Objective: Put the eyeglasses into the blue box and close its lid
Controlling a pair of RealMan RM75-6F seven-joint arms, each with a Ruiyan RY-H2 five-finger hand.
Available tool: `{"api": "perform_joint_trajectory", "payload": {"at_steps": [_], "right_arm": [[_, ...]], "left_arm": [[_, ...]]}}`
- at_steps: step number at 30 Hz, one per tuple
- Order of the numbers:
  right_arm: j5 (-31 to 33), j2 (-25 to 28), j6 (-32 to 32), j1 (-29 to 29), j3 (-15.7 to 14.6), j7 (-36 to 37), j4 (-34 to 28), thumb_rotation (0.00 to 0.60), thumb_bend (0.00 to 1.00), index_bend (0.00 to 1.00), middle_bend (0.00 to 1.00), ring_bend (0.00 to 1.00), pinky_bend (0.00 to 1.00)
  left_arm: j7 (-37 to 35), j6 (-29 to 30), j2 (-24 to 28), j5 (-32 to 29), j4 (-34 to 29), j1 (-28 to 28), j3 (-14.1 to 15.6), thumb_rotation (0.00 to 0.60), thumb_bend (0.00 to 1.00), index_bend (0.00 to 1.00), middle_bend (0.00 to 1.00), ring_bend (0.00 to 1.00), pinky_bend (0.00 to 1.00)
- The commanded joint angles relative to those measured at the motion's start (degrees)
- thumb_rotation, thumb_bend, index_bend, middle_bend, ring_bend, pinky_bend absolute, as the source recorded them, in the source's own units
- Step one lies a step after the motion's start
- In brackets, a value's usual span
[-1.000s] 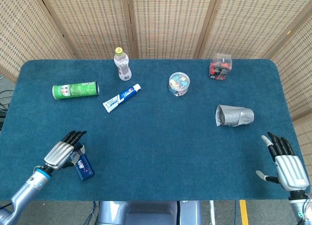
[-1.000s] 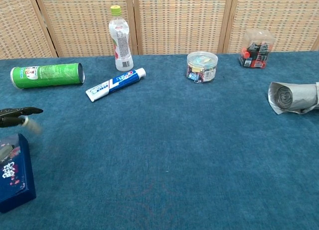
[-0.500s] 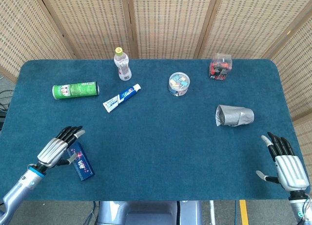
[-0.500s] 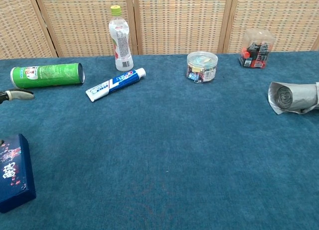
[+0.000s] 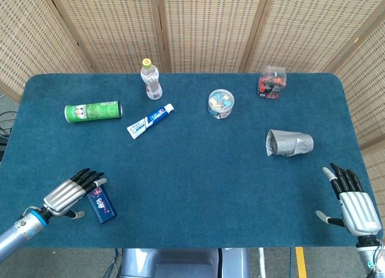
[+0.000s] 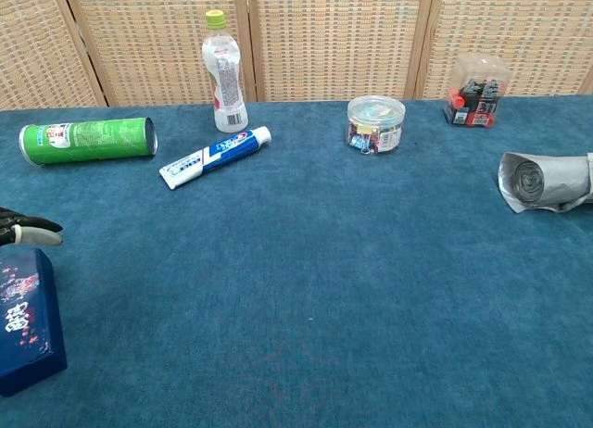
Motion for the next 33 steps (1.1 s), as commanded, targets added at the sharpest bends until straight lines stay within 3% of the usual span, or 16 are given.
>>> {"api": "perform_joint_trajectory", "payload": {"at_steps": [1,9,13,16,26,33], "right_arm": [[0.03,0.01,-0.05,0.02,0.01,0.02,-0.03,0.600,0.00,0.00,0.00,0.00,0.00],[0.10,0.14,-0.26,0.08,-0.01,0.20,-0.14,0.600,0.00,0.00,0.00,0.00,0.00],[0.15,0.16,-0.25,0.06,0.00,0.22,-0.19,0.600,0.00,0.00,0.00,0.00,0.00],[0.18,0.18,-0.29,0.05,-0.01,0.33,-0.17,0.600,0.00,0.00,0.00,0.00,0.00],[0.18,0.19,-0.26,0.05,0.01,0.36,-0.18,0.600,0.00,0.00,0.00,0.00,0.00],[0.17,0.14,-0.21,0.01,0.00,0.33,-0.14,0.600,0.00,0.00,0.00,0.00,0.00]], "left_arm": [[1.34,-1.88,-0.70,-0.44,-0.30,-0.85,-0.17,0.600,0.07,0.00,0.00,0.00,0.00],[3.87,-3.84,-1.89,-1.45,-0.85,-1.77,-0.94,0.600,0.10,0.00,0.00,0.00,0.00],[5.05,-3.68,-3.31,-1.97,-0.01,-1.80,-1.72,0.600,0.15,0.12,0.01,0.03,0.04],[6.05,-3.87,-4.28,-2.28,0.76,-1.89,-2.08,0.600,0.18,0.26,0.12,0.12,0.09],[7.56,-4.32,-5.25,-3.18,1.81,-2.10,-2.50,0.600,0.25,0.53,0.48,0.33,0.17],[7.98,-3.22,-6.23,-3.39,3.24,-1.67,-2.75,0.600,0.31,0.59,0.54,0.36,0.18]]}}
